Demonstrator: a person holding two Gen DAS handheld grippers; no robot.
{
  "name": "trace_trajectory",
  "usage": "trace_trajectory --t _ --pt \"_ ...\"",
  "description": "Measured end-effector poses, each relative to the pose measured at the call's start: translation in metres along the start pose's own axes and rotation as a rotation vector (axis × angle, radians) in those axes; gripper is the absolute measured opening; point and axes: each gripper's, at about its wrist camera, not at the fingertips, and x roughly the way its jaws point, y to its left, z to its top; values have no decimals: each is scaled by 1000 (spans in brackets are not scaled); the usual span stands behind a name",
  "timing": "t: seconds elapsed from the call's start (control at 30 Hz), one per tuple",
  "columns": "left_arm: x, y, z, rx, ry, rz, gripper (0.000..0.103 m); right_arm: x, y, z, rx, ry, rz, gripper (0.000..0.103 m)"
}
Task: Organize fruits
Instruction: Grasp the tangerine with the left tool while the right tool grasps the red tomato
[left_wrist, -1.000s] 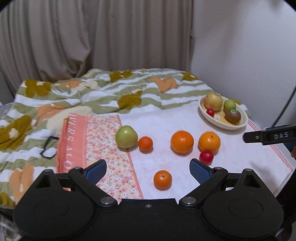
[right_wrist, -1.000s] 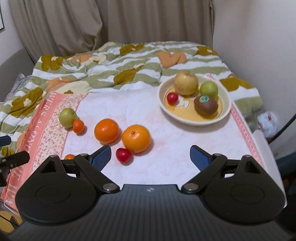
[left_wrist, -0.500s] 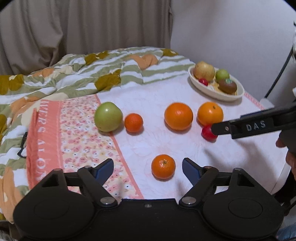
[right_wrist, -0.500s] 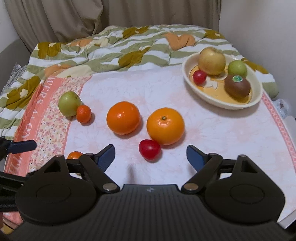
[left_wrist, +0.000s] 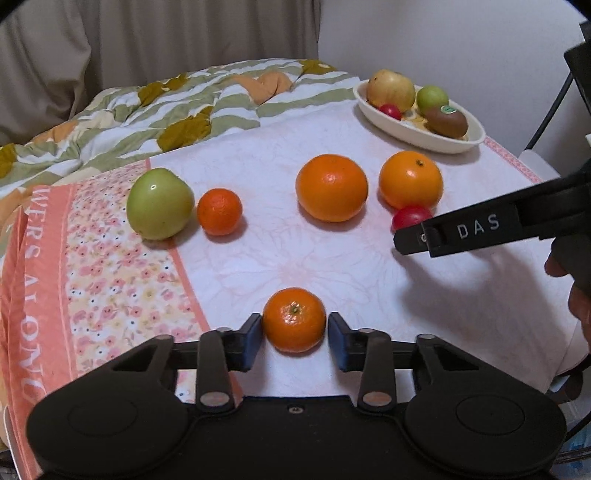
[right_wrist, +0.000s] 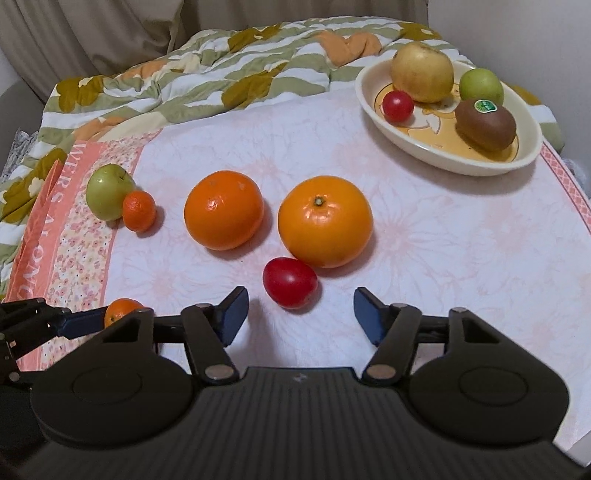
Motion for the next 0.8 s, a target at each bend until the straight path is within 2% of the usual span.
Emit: trace_trajectory --t 0.27,0.47,0.53,0.8 --pt "-3 2 -2 -2 -2 1 41 5 2 3 -22 0 -10 72" --pt "-5 7 -5 -36 -1 15 41 7 9 5 -59 0 -14 63" --pt "-7 8 -5 -47 -3 18 41 7 12 5 -68 0 -16 55" --pt "-15 9 -8 -81 -19 30 40 6 16 6 -77 -11 -33 48"
